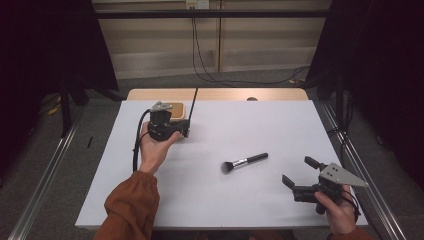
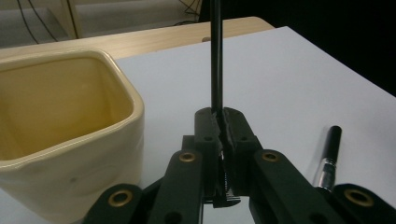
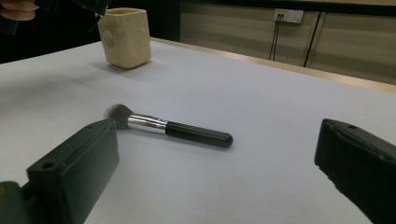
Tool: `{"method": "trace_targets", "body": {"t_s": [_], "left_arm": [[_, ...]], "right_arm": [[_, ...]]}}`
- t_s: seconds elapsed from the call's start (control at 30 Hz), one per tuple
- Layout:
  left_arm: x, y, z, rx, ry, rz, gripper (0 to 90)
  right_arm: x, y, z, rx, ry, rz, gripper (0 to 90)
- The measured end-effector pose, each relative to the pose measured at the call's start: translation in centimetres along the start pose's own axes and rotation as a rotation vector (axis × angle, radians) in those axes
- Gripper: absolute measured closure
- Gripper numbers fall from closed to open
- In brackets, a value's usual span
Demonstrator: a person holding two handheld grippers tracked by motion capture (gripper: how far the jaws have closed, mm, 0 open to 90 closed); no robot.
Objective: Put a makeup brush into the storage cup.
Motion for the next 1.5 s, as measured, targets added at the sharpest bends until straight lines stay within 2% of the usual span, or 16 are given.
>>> {"method": "trace_targets", "body": {"t_s": [0.07, 0.37, 0.73, 1.07, 1.3, 1.4, 1.5], "left_arm": [[0.2, -0.5, 0.2, 0.009, 0.020, 0.014, 85.8], [1.1, -2.4, 0.7, 0.055, 0.028, 0.022, 85.7], [3.1, -4.0, 1.3, 0.074, 0.030, 0.054, 85.8], [4.1, -5.2, 3.5, 0.117, 0.068, 0.044, 85.7], [4.6, -6.2, 3.9, 0.126, 0.077, 0.056, 85.7], [5.1, -6.3, 4.5, 0.137, 0.105, 0.031, 85.8], [5.7, -6.5, 5.3, 0.161, 0.113, 0.020, 85.7]], "right_arm": [[0.0, 0.0, 0.0, -0.001, -0.005, 0.002, 0.0], [0.0, 0.0, 0.0, 0.003, -0.004, 0.003, 0.0], [-0.1, 0.1, 0.0, 0.002, -0.007, 0.004, 0.0], [-0.1, 0.2, -0.1, -0.004, -0.010, 0.005, 0.0], [-0.2, 0.3, -0.2, -0.006, -0.012, 0.007, 0.0], [-0.1, 0.4, -0.2, -0.008, -0.015, 0.004, 0.0], [-0.2, 0.5, -0.4, -0.013, -0.018, 0.003, 0.0]]}}
Point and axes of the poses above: each handheld gripper's, and its own axes: y roughly forward along the jaws, x roughly out of its underside, z roughly to its right, the point moved 7 cm from there along y, roughly forward along the jaws, and after that the axes turned 6 degrees about x, right-handed, at the moved point
